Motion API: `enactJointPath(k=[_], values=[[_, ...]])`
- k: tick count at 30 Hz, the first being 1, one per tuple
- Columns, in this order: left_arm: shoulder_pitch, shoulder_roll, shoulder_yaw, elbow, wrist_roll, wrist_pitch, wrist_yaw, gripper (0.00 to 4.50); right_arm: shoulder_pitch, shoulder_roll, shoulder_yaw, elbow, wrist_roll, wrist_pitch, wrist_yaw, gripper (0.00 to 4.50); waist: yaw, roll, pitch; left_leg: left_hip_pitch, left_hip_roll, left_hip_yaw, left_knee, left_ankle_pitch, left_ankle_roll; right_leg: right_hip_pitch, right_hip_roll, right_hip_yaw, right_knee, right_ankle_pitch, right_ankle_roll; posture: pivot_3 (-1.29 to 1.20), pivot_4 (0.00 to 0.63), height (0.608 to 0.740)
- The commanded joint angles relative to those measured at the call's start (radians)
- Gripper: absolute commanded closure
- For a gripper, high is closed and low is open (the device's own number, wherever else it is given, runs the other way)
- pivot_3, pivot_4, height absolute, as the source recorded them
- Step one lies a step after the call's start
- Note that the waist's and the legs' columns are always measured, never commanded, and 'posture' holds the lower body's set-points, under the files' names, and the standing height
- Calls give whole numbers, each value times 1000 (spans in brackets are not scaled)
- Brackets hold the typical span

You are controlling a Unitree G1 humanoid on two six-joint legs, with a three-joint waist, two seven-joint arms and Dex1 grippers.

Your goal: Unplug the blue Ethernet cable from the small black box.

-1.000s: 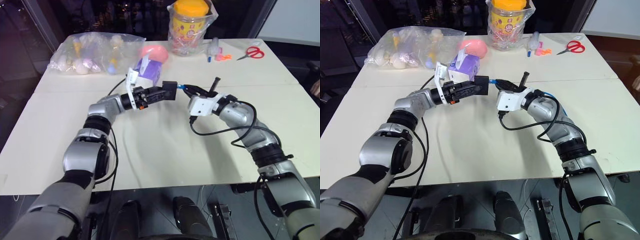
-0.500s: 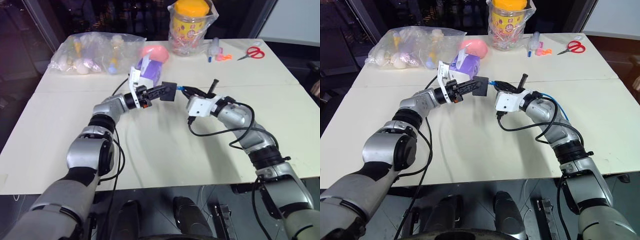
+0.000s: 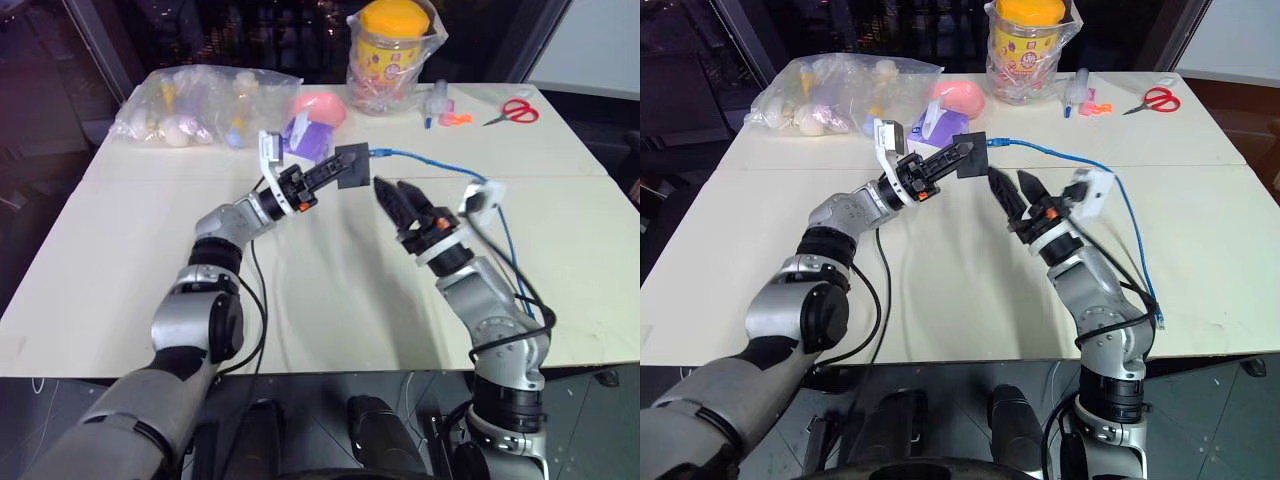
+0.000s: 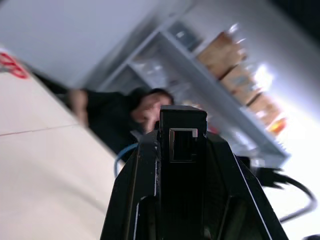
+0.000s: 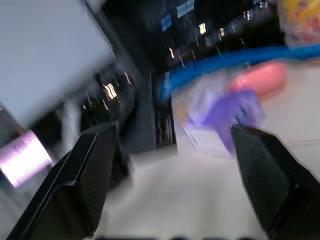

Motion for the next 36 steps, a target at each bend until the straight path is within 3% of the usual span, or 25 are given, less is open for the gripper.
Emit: enactJointPath(k=[1, 10, 23, 26, 29, 32, 36], values=[[48, -18, 6, -157, -85, 118, 41, 4001, -13, 7, -25, -20, 125, 15, -44, 812, 0, 0, 0, 0, 0, 0, 0, 0, 0, 0, 0, 0, 0, 0, 0, 0, 150, 740], [126, -41, 4, -311, -165, 208, 137, 4001, -8, -7, 30, -3, 142, 2, -33, 812, 0, 0, 0, 0, 0, 0, -1, 0, 0, -1, 1, 0, 0, 0, 0, 0, 150, 740], [157, -38, -36, -359, -197, 236, 158, 4001, -8, -5, 52, 7, 140, -32, -27, 812, 0, 0, 0, -2, 0, 1, -1, 0, 0, -2, 1, 0, -4, 0, 0, 0, 150, 740], [157, -32, -46, -359, -197, 237, 152, 4001, -7, -6, 59, 8, 141, -38, -28, 1657, 0, 0, 0, -3, 0, 1, -1, 0, 0, -2, 1, 0, -5, 0, 0, 0, 150, 740], [164, -31, -61, -367, -197, 238, 146, 4001, -9, -5, 64, 13, 142, -43, -26, 3246, 0, 0, 0, -4, 0, 0, -1, 0, 0, -3, 1, 0, -5, 0, 0, 0, 150, 740], [165, -32, -60, -367, -202, 234, 153, 4001, -9, -1, 70, 18, 145, -49, -26, 4412, 0, 0, 0, -5, 0, 1, -1, 0, 0, -3, 1, 0, -6, 0, 0, 0, 150, 740], [163, -32, -61, -362, -203, 223, 161, 4001, -12, -5, 79, 28, 145, -50, -28, 4412, 0, 0, 0, -5, 0, 0, -1, 0, 0, -4, 1, 0, -6, 0, 0, 0, 150, 740]])
